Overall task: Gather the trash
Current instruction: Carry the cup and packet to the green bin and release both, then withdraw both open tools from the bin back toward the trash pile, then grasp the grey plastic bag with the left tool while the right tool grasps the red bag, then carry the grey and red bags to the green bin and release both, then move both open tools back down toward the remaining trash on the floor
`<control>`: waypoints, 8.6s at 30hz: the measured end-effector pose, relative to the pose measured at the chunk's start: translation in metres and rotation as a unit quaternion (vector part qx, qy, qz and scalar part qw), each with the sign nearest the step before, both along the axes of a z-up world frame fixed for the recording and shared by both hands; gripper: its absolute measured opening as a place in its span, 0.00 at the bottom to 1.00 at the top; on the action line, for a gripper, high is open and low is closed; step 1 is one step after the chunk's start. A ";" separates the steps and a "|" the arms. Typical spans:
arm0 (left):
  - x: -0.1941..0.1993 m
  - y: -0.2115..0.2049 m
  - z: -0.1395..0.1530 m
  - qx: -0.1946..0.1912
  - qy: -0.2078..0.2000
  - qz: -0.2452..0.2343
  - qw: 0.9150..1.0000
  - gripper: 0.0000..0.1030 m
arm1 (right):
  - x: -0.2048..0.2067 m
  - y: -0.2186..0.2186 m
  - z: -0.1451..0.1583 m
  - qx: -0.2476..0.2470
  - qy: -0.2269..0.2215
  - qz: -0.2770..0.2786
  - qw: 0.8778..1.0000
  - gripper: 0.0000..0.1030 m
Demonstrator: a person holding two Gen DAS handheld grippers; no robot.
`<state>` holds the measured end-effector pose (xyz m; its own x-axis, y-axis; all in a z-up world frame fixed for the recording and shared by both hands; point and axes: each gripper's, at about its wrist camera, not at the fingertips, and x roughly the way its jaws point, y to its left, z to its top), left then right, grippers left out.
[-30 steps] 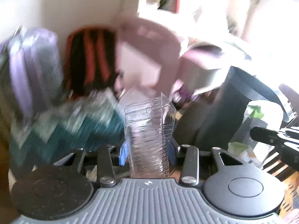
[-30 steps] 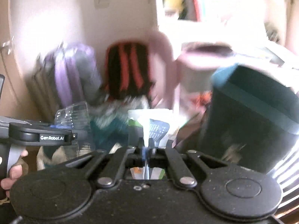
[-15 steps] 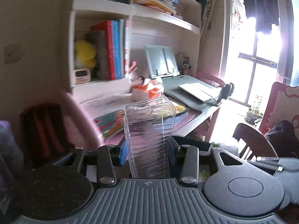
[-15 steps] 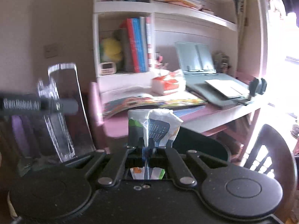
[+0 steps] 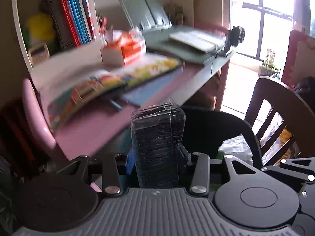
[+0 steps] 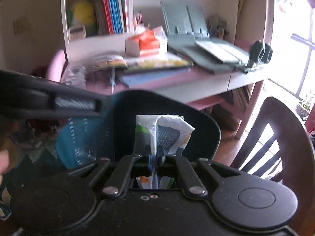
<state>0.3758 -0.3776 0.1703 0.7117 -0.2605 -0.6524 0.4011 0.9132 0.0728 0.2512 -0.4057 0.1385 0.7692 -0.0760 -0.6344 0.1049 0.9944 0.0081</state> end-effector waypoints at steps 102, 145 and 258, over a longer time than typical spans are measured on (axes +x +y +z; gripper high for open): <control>-0.181 0.556 -0.664 -0.054 0.498 0.479 0.721 0.98 | 0.046 0.443 -0.588 0.144 0.482 0.138 0.853 0.59; -0.176 0.546 -0.629 -0.110 0.507 0.462 0.719 0.45 | 0.027 0.441 -0.538 0.109 0.475 0.173 0.856 0.28; -0.073 0.092 0.022 -0.031 -0.019 0.047 0.998 0.79 | -0.065 0.055 0.025 -0.017 -0.033 0.087 0.996 0.53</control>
